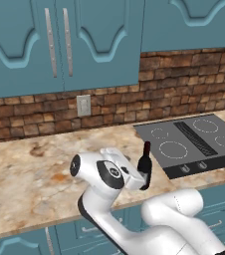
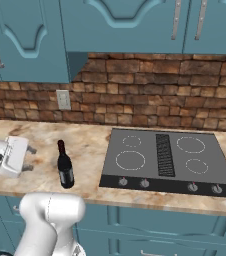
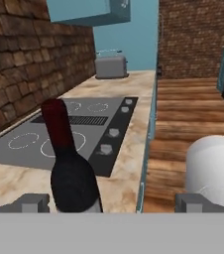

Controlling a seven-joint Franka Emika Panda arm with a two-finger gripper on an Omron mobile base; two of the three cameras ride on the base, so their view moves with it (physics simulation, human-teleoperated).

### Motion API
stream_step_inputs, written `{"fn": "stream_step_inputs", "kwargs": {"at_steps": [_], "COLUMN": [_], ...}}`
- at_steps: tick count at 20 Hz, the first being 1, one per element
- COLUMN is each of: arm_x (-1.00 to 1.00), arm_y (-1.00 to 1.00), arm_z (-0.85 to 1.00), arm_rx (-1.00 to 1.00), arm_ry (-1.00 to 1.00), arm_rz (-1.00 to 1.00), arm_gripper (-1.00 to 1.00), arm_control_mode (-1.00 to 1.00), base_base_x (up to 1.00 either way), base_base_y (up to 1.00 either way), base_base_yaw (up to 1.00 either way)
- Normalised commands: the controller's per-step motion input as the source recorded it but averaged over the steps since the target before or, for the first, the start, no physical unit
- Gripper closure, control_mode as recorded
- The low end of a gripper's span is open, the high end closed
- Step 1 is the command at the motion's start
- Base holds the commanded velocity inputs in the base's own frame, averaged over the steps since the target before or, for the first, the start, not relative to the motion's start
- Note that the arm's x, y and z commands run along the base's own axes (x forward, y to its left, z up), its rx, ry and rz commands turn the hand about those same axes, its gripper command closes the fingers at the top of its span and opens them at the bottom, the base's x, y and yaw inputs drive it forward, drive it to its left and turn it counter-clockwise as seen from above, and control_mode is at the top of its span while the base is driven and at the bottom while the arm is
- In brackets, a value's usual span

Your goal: There is a wine glass and glass cup on the dining counter. Place the wine bottle next to the wine glass and the juice bottle next to the glass cup.

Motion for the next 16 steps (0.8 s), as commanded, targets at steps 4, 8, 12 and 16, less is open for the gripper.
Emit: {"fn": "stream_step_inputs", "kwargs": {"at_steps": [4, 8, 12, 16], "arm_x": [0.29, 0.22, 0.20, 0.23], "arm_y": [-0.06, -0.08, -0.08, -0.08], "arm_z": [-0.19, -0.19, -0.19, -0.19], "arm_rx": [0.00, 0.00, 0.00, -0.01], "arm_ry": [0.00, 0.00, 0.00, 0.00], "arm_rz": [0.00, -0.02, -0.02, -0.01], "arm_gripper": [-1.00, -1.00, -1.00, -1.00], "arm_control_mode": [-1.00, -1.00, -1.00, -1.00], "base_base_x": [0.00, 0.00, 0.00, 0.00], "base_base_y": [0.00, 0.00, 0.00, 0.00], "base_base_yaw": [0.00, 0.00, 0.00, 0.00]}}
